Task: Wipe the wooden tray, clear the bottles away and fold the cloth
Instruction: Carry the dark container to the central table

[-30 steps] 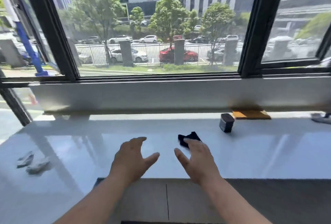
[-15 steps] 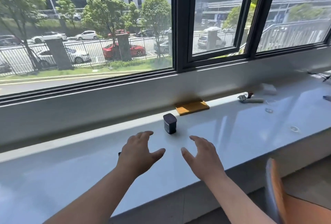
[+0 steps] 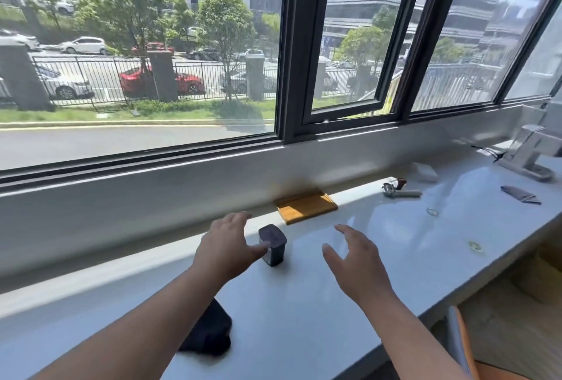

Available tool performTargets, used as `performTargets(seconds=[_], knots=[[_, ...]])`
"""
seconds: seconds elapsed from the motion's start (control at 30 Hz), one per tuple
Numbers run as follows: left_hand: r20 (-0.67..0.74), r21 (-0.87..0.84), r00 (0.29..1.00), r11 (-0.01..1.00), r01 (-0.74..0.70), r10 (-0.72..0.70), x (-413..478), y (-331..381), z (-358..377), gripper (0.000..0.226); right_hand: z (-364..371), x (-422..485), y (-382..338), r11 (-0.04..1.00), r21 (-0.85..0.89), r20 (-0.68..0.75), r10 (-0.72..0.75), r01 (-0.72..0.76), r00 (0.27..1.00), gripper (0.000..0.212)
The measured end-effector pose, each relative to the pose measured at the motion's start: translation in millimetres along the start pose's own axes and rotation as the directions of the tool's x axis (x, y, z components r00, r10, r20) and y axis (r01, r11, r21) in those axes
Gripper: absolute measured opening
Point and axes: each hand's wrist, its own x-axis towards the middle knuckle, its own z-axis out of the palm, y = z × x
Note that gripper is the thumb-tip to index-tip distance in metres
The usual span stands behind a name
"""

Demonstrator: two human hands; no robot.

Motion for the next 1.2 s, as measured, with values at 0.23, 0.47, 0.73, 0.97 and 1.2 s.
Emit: performTargets(seconds=[0.23,0.47,0.73,0.97,1.2], knots=[[0.142,0.020,0.989,0.999,0.035,-0.037,37,-24,38,0.089,51,37,19,0.997,-0.004,0.139,0.081,-0.081,0.987,0.057],[0.165,0.111,0.977,0.987,0.117,-0.135,111,-36,71,0.083,93,130,47,0.991,0.074,0.231,0.090,-0.110,0.969,0.057],[0.307,0.149,0.925,0.971,0.186,-0.224,195,-24,145,0.099,179,230,103,0.906,0.165,0.552,0.243,-0.391,0.798,0.040],[0.450,0.208,0.851,0.959,0.193,-0.269,223,-41,214,0.112,254,243,125,0.778,0.091,0.776,0.336,-0.622,0.534,0.055],[0.430,0.163,0.881,0.977,0.139,-0.197,223,-44,234,0.115,271,241,122,0.719,0.110,0.806,0.339,-0.686,0.485,0.050]])
